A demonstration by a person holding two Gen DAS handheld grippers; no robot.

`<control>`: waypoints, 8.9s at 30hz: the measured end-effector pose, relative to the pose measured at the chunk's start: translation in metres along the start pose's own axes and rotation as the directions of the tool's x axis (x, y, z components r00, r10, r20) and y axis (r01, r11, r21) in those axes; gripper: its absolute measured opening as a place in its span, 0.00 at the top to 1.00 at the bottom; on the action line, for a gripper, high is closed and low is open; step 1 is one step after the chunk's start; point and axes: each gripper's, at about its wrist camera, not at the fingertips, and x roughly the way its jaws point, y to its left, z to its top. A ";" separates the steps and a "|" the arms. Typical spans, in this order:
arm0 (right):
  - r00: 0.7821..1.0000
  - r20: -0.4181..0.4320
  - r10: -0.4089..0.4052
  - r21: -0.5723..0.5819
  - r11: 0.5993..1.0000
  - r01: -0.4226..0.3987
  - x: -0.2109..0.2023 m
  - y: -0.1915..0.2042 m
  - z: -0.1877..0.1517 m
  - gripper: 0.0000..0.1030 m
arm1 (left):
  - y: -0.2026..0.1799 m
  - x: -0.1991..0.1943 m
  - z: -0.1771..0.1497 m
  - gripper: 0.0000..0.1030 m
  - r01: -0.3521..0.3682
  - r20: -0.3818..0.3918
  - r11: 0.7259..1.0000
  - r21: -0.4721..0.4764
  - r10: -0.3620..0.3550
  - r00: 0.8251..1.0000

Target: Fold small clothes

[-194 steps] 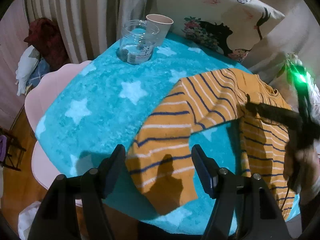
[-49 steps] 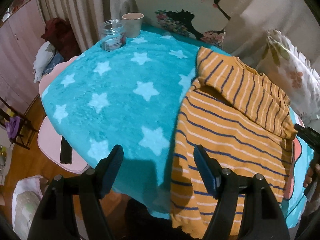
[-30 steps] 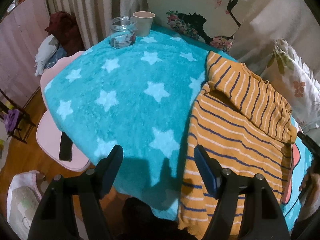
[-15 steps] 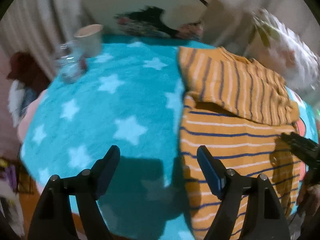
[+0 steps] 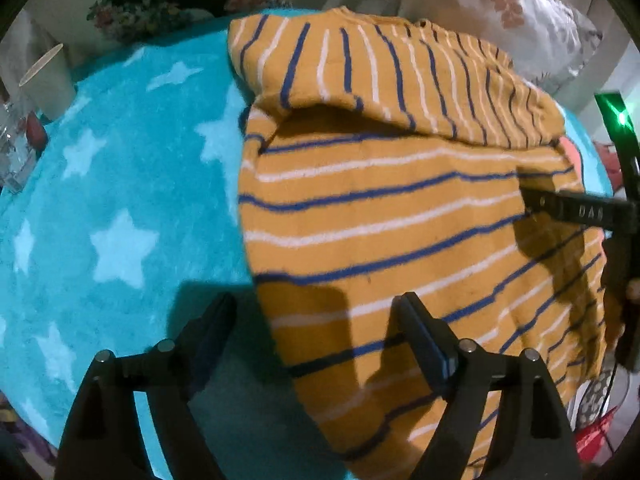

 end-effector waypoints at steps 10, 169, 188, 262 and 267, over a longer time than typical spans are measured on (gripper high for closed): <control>0.996 0.064 0.059 -0.149 0.988 -0.049 0.005 0.001 0.006 0.00 | 0.009 -0.019 -0.071 0.10 -0.143 -0.028 0.943 -0.299 0.142 0.990; 0.836 0.118 0.535 0.319 0.777 -0.542 -0.044 -0.152 0.032 0.67 | 0.050 -0.005 0.050 0.71 0.249 0.055 0.839 -0.483 -0.255 0.965; 0.901 0.241 0.360 -0.074 0.933 -0.353 -0.087 -0.071 0.085 0.40 | -0.013 -0.015 0.132 0.38 0.125 0.188 0.966 -0.228 -0.083 0.979; 0.884 0.440 0.158 -0.280 0.959 -0.031 -0.221 -0.026 -0.027 0.06 | 0.003 -0.265 -0.006 0.00 -0.258 0.384 0.745 -0.615 0.569 0.728; 0.897 0.408 0.170 -0.372 0.928 -0.007 -0.207 0.022 -0.022 0.06 | 0.026 -0.248 0.000 0.00 -0.278 0.349 0.742 -0.610 0.567 0.746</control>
